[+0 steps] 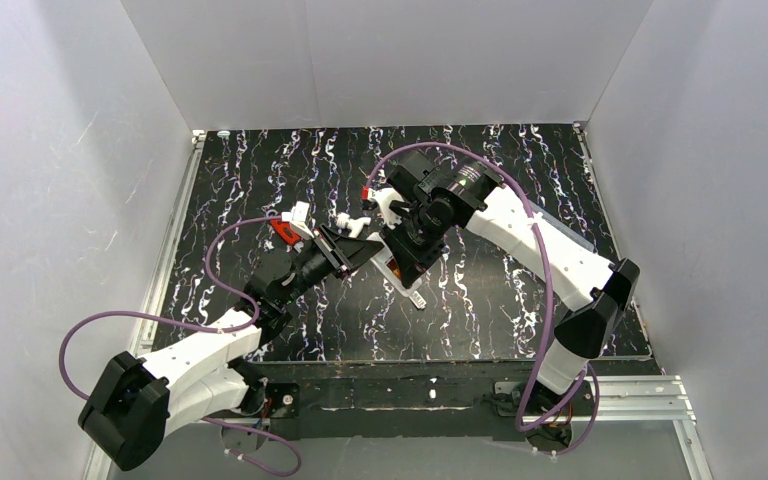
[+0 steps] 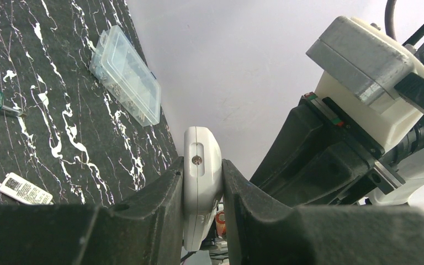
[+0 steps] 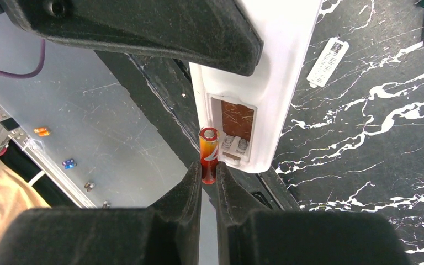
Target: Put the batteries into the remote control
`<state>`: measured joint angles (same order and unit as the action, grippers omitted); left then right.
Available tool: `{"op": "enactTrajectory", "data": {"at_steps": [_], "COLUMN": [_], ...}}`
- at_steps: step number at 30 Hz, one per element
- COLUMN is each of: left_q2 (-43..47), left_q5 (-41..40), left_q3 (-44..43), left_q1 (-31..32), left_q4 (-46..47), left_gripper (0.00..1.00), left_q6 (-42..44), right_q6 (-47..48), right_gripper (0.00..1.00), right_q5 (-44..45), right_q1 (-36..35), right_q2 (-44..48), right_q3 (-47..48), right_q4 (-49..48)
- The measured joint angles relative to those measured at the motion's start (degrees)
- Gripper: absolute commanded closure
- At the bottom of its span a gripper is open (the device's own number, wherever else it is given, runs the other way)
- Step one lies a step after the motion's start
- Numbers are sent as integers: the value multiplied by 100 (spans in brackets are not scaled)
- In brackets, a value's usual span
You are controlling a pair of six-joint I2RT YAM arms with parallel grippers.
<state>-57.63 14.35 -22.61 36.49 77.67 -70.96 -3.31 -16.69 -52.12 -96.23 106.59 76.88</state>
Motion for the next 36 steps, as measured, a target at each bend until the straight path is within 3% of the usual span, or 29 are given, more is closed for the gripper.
{"op": "enactTrajectory", "data": {"at_steps": [25,36], "left_q2": [20,20], "left_q5": [31,31], "left_q3": [0,0], "left_q1": [39,44], "left_q4": [-24,-50], "left_gripper": [100,100], "left_q6": [0,4], "right_q6": [-129,-149], "right_gripper": [86,66], "right_q5": [326,256], "right_q1": [0,-2], "right_q2": [-20,-116], "right_q3": [15,57], "right_q4": [-37,-52]}}
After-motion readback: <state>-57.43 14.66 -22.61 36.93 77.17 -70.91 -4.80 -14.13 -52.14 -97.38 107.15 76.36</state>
